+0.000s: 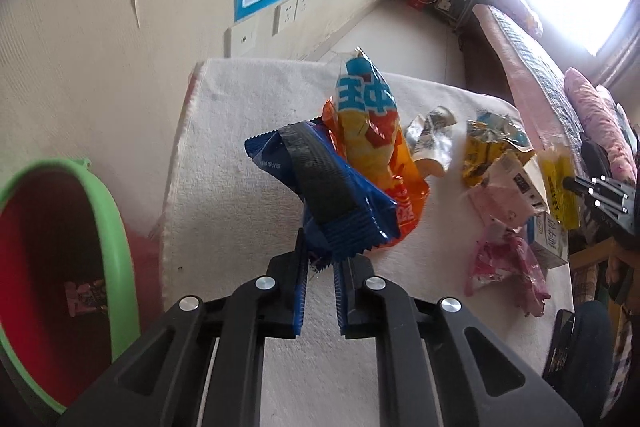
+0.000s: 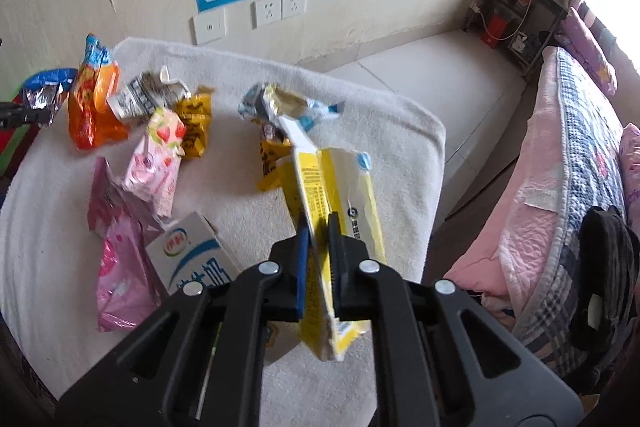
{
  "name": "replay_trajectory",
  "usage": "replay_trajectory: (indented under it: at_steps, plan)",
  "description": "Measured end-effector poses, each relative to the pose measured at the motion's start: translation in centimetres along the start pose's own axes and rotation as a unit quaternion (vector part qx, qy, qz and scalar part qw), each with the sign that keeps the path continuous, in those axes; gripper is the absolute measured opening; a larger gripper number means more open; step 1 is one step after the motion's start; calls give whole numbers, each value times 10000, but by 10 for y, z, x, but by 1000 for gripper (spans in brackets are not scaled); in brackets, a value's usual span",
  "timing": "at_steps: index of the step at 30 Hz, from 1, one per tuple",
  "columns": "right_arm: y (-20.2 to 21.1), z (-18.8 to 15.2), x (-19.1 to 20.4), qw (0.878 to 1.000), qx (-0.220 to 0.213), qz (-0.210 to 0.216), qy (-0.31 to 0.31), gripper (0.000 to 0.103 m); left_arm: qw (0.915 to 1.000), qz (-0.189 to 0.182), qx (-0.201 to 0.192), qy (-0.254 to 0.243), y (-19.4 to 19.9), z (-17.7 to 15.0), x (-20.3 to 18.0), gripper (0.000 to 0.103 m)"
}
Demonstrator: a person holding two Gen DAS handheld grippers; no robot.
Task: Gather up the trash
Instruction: 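Grasp the blue wrapper with the left tool while the right tool grasps the yellow box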
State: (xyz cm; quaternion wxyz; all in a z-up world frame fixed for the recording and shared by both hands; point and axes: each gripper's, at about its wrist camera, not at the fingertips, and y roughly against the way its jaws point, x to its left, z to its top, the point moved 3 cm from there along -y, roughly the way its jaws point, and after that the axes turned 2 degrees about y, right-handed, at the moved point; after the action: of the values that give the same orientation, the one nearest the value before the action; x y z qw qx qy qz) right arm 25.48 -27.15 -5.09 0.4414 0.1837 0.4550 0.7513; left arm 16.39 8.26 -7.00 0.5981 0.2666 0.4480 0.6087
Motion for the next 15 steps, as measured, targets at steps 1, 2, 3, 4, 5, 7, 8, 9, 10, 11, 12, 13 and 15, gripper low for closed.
replay_trajectory:
  at_steps: [1, 2, 3, 4, 5, 7, 8, 9, 10, 11, 12, 13, 15]
  plan:
    - [4, 2, -1, 10000, -50, -30, -16, 8, 10000, 23, -36, -42, 4, -1, -3, 9]
    - [8, 3, -2, 9999, -101, -60, -25, 8, 10000, 31, -64, -69, 8, -1, -4, 9]
    - [11, 5, -3, 9999, -136, -74, -37, 8, 9999, 33, -88, -87, 11, -1, -5, 9]
    - [16, 7, -4, 9998, -187, -99, -52, 8, 9999, 32, -111, -96, 14, -2, -6, 9]
    - [19, 8, -5, 9997, -221, -118, -61, 8, 9999, 20, -132, -90, 18, -3, -7, 9]
    - [29, 11, -8, 9994, -315, -121, -121, 8, 9998, 5, -168, -84, 23, -5, -8, 9]
    - [33, 12, -8, 9992, -359, -102, -156, 8, 9998, 0, -192, -86, 26, -6, -8, 9]
    - [39, 14, -8, 9989, -417, -101, -185, 8, 9998, -9, -208, -81, 28, -7, -8, 9]
    - [45, 15, -7, 9986, -480, -102, -209, 8, 9997, -8, -232, -78, 32, -9, -9, 9]
    - [51, 16, -7, 9982, -539, -93, -232, 8, 9997, -15, -251, -80, 34, -11, -10, 9]
    - [56, 17, -5, 9979, -587, -86, -250, 8, 9996, -13, -263, -88, 37, -12, -10, 9]
    - [60, 17, -3, 9977, -625, -83, -263, 8, 9995, 30, -281, -109, 41, -14, -10, 9]
    - [70, 19, 2, 9970, -711, -56, -293, 8, 9984, 290, -375, -315, 49, -17, -14, 9]
